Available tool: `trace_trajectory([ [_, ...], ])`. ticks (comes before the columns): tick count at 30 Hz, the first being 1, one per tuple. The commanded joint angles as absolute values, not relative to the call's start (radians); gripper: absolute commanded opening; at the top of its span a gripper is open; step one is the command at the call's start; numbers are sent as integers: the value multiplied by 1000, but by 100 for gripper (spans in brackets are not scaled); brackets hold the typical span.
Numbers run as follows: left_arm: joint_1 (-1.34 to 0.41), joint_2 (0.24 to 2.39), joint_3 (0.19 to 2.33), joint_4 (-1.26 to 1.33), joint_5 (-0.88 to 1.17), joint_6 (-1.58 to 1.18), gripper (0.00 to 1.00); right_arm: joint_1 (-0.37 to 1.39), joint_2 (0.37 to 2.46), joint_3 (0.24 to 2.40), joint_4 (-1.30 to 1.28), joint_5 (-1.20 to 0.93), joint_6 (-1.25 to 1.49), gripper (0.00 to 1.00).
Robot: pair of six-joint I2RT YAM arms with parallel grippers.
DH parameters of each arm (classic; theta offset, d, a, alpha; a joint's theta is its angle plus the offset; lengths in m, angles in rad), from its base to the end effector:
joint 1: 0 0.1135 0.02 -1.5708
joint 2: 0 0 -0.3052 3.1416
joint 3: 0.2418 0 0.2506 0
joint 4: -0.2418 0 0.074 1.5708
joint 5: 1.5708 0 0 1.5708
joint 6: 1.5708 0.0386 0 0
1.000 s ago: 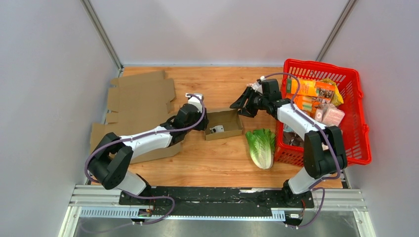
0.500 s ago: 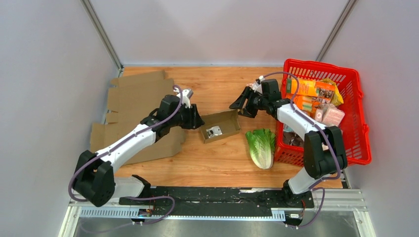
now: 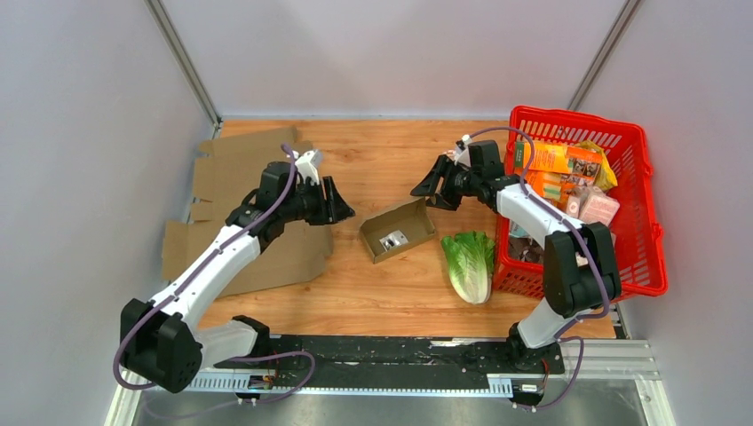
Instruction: Fold the paper box
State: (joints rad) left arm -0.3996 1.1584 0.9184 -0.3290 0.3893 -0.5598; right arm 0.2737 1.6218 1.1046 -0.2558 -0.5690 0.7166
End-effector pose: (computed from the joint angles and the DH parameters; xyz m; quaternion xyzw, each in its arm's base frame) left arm 0.2160 -0.1071 0.3345 0.0237 0.8653 -0.3680 0.3397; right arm 0.3342 0.1154 0.2758 0.0879 0.8868 0.4047 0.2051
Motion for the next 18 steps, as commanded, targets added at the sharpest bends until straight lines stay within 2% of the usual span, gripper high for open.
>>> trace_trajectory([
  [1,-397,1155,881,-289,434,-575,56,271,1614,1137,-241,-589,704,61],
  [5,-397,1172,923,-296,434,-613,57,272,1609,1134,-244,-589,701,63],
  [10,-394,1397,1055,-448,549,-711,58,272,1629,1157,-277,-589,670,65],
  [15,-394,1451,963,-222,610,-876,63,273,1647,1189,-311,-591,624,66],
  [18,-394,1457,948,-186,615,-917,63,273,1657,1218,-360,-592,581,65],
])
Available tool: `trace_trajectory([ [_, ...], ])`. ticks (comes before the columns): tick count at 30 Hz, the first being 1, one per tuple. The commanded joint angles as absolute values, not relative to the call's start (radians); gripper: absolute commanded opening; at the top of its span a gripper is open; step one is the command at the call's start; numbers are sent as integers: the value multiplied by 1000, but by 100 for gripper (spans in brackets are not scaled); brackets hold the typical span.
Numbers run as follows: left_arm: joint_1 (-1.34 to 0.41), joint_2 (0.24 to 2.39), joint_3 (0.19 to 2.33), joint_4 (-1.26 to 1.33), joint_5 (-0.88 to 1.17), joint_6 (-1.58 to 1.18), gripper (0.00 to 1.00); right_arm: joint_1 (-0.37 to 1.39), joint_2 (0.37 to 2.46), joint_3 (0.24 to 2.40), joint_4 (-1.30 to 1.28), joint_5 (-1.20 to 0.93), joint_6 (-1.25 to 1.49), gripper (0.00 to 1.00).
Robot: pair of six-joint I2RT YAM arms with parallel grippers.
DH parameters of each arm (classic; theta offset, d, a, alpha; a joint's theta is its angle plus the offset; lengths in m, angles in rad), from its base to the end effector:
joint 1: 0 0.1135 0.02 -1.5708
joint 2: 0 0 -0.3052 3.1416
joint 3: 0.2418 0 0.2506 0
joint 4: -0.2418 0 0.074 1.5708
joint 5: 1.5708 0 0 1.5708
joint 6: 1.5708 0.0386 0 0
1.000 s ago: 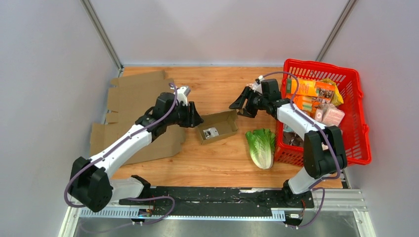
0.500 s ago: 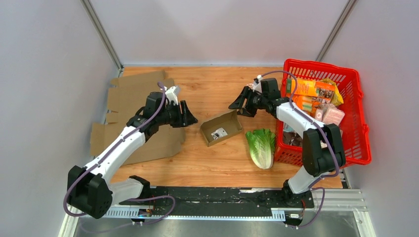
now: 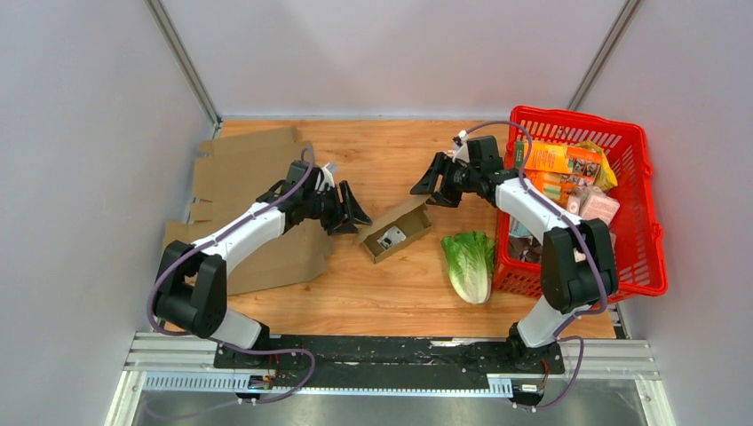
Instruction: Fold the paper box
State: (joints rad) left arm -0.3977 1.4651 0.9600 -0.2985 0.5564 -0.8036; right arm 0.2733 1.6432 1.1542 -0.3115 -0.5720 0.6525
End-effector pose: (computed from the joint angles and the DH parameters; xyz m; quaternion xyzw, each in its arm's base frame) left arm 0.2723 -0.1365 0.2749 -0.0790 0.8941 -0.4135 0.1529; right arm 0.3402 0.1171 0.2802 0.0635 0.8931 0.3949 0.2058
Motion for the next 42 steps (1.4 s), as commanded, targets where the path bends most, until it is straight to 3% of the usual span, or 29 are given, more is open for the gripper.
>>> trace_trajectory([
  [1,-394,1459,945,-181,617,-925,63,275,1655,1223,-370,-592,566,64],
  [10,-396,1506,940,-118,627,-979,61,284,1678,1239,-399,-597,525,64],
  [20,-397,1531,928,138,632,-1150,60,298,1701,1267,-403,-583,578,65],
  [28,-388,1404,1008,-441,374,-735,63,291,1713,1325,-483,-558,502,79],
  [32,-387,1359,968,-491,416,-670,64,291,1733,1347,-503,-584,468,86],
  [42,-388,1327,911,-463,471,-733,68,295,1750,1356,-523,-586,453,88],
])
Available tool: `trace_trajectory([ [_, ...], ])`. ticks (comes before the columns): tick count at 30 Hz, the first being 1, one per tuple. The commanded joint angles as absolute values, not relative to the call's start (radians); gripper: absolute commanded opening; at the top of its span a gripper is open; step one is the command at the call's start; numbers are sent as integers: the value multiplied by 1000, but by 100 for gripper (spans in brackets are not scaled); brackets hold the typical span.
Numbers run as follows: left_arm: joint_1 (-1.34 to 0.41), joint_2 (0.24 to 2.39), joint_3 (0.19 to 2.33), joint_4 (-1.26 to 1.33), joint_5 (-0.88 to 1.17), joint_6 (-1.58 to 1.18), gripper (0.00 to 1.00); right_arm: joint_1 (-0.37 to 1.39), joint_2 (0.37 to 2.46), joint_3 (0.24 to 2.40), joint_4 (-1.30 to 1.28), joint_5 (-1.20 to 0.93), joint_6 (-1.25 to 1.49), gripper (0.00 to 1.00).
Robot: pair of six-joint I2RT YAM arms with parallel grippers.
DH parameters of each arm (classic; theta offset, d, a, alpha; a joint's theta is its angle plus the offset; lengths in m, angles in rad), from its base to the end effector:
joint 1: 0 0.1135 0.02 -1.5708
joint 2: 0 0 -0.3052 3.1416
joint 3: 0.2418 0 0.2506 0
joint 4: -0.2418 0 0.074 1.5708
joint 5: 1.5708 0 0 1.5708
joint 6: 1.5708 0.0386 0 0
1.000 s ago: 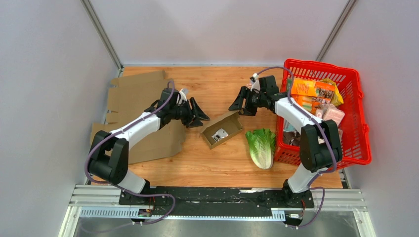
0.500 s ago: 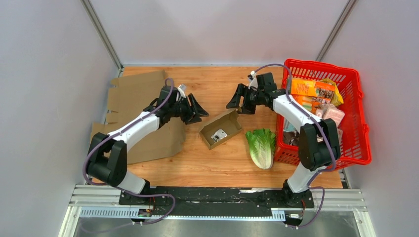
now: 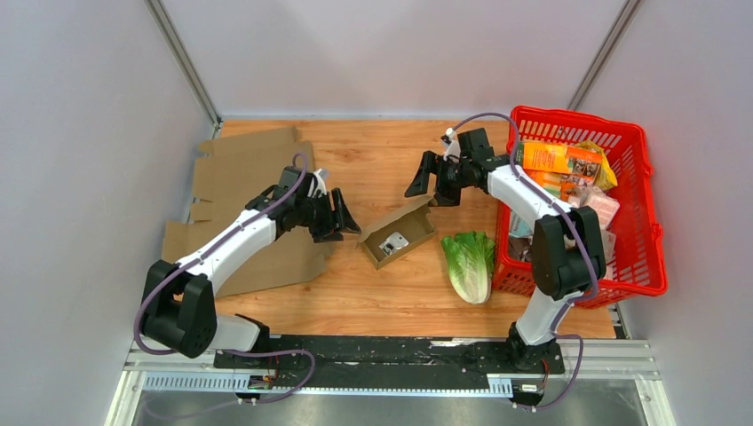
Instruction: Fold the paper box
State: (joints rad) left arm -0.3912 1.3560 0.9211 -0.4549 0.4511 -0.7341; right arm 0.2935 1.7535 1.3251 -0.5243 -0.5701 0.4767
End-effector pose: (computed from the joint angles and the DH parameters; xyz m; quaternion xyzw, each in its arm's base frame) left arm 0.2426 -0.1183 0.2791 -0.0831 0.9180 -0.3519 0.1629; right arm 0.3610 0.1309 0.2803 -0.0015 0.9182 0.3579 0.1699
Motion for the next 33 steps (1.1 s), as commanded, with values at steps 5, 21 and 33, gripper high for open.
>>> trace_trajectory([
  [5,-393,1315,773,-172,578,-915,72,295,1746,1341,-496,-601,480,88],
  [21,-400,1440,603,578,594,-1403,75,313,1718,1276,-377,-629,629,88],
  [33,-322,1243,744,-71,472,-942,75,331,1564,1350,-635,-119,322,100],
])
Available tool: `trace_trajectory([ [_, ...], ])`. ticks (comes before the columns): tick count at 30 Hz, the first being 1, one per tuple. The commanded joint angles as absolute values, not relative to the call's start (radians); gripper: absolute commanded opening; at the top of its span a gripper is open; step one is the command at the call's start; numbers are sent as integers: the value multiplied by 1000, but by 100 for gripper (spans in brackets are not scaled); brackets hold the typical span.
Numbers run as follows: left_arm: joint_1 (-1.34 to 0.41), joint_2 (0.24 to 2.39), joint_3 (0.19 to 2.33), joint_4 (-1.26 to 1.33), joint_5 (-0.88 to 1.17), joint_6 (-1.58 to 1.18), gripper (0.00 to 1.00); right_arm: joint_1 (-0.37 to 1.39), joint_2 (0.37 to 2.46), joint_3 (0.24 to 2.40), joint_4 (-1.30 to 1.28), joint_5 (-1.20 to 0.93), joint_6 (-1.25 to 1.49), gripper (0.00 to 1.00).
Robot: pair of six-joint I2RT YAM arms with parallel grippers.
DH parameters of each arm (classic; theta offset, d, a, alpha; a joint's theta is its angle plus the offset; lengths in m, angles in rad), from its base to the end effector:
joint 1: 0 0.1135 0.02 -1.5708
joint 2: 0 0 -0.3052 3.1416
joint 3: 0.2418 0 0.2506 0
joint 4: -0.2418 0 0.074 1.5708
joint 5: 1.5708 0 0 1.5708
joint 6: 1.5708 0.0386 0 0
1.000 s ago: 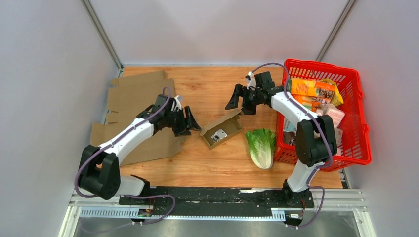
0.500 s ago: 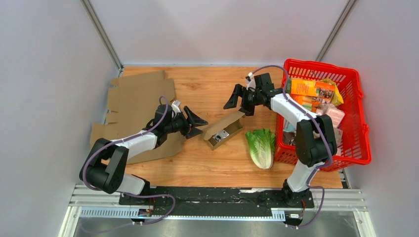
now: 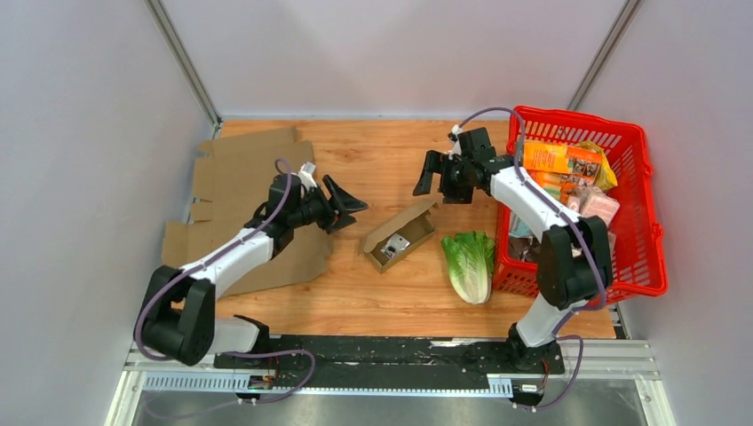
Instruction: Fold the paper box
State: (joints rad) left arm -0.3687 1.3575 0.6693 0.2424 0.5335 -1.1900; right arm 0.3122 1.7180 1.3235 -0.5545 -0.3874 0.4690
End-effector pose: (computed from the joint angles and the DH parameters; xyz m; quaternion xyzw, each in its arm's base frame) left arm 0.2524 -0.1186 0.2574 -0.1969 0.8043 -0.5202 0.2092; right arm 0.3537 0.1295 0.2881 0.0145 0.9360 0.2838 0.2078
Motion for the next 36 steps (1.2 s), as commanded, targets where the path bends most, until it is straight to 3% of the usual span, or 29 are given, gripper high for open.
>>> trace_trajectory([
  [1,-316,1218,747,-102,476,-875,73,340,1542,1332,-635,-103,308,100],
  [8,-302,1204,814,-385,535,-592,48,630,1266,1165,-606,253,249,98],
  [11,-307,1224,802,-425,557,-545,37,760,1128,1025,-508,220,210,81],
  [14,-321,1216,772,-394,548,-555,32,878,1072,896,-315,93,205,75],
  [16,-343,1215,767,-394,520,-552,29,905,1083,812,-179,52,232,69],
  [20,-397,1227,744,-371,508,-575,22,916,1186,811,-120,-18,250,48],
  [25,-454,1290,730,-335,454,-617,16,922,1267,724,107,-57,241,45],
  [27,-454,1310,710,-295,448,-641,18,951,1275,698,159,-48,227,60],
  [29,-454,1321,696,-253,451,-656,22,969,1302,673,207,-23,206,66],
  [36,-457,1397,733,-218,486,-670,22,973,1379,640,291,64,201,55],
])
